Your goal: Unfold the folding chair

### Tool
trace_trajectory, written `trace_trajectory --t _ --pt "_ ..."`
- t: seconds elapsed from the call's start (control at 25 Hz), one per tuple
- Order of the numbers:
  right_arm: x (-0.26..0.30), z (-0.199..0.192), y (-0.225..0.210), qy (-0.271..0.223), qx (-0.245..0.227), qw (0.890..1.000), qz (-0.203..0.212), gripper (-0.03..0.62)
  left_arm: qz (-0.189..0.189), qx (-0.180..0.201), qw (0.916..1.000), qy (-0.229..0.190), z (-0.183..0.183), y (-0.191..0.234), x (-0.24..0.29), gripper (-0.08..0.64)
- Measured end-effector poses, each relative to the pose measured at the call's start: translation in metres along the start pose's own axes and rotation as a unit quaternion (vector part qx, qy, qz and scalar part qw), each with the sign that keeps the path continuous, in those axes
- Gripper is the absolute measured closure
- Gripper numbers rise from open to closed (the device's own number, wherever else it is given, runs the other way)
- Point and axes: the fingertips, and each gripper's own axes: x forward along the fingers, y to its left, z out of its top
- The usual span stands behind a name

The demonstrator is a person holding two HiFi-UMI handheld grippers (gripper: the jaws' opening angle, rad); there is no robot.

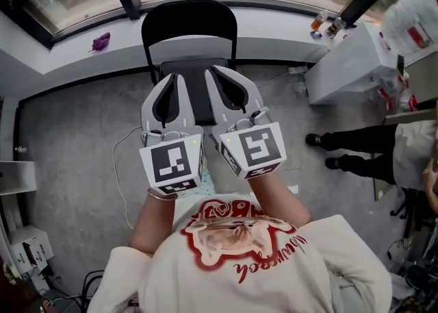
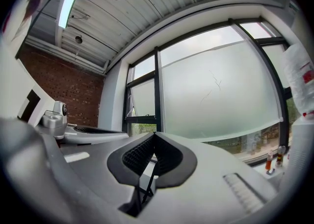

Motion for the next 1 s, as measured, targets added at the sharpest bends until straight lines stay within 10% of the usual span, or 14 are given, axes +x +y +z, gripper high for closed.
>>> trace_trajectory --t 0.48,1.0 --pt "-0.146 -0.003 0.004 0.021 0.000 0.999 0.032 0.569 0.021 -0.025 0.9993 0.017 -0.005 -0.111 -0.108 0.555" --pt "-0.181 0.010 0.010 0.012 0.001 0.999 0.030 0.569 0.016 -0.002 0.9998 0.015 0.009 -0.131 -0.136 0.557"
